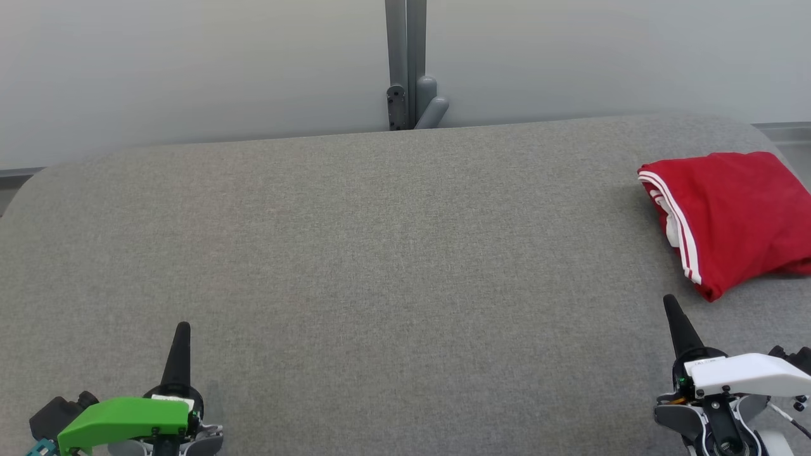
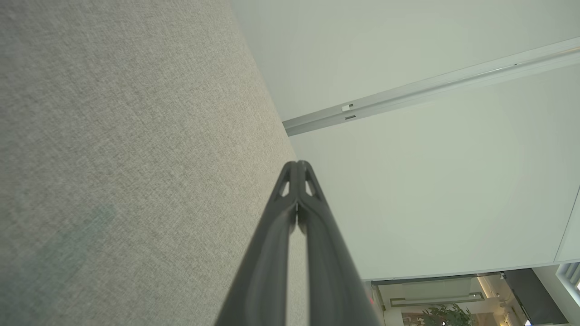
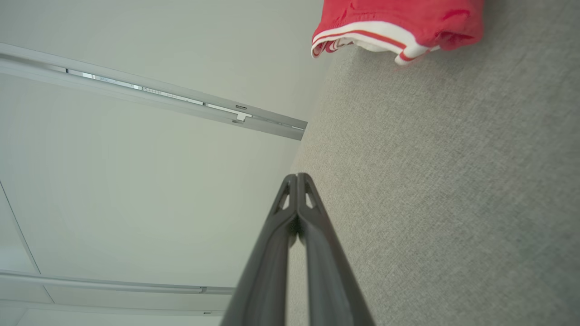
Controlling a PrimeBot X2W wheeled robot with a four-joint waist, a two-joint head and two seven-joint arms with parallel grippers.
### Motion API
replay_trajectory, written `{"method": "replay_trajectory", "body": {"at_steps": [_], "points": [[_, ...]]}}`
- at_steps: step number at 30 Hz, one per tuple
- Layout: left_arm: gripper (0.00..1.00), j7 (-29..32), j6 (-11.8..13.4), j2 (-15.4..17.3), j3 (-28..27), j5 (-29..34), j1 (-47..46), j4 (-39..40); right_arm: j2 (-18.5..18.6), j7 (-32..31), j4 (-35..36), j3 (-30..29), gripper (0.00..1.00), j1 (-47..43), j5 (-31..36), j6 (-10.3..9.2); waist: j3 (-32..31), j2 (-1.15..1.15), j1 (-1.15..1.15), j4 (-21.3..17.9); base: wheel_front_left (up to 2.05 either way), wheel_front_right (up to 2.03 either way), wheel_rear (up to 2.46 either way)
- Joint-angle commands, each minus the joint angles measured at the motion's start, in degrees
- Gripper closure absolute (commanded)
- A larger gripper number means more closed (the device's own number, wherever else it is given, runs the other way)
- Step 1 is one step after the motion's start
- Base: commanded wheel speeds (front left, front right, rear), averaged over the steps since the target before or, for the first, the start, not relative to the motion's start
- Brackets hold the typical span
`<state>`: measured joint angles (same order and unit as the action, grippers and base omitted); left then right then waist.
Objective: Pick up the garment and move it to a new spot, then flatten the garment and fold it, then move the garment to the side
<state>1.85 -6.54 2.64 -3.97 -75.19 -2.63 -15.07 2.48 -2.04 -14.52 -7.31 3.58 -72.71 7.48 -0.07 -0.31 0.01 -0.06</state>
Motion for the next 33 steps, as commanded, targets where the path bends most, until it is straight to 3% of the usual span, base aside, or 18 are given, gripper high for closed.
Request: {"method": "replay_trajectory", "body": {"at_steps": [1,33], "points": [[1.00,0.3,-0.3,0.3,-0.5,-1.2,-1.3,0.5,0.4,-0.4,0.6,0.0,1.00,0.9,-1.3,0.03,0.0,0.21,0.00,0.0,0.00,0.00,0.00],[1.00,4.0,-1.0,0.4,-2.2,-14.6,-3.5,1.0,0.5,-4.1,0.6,0.5,1.00,2.7,-16.8,0.02,0.2,0.29,-0.01,0.0,0.00,0.00,0.00]]}}
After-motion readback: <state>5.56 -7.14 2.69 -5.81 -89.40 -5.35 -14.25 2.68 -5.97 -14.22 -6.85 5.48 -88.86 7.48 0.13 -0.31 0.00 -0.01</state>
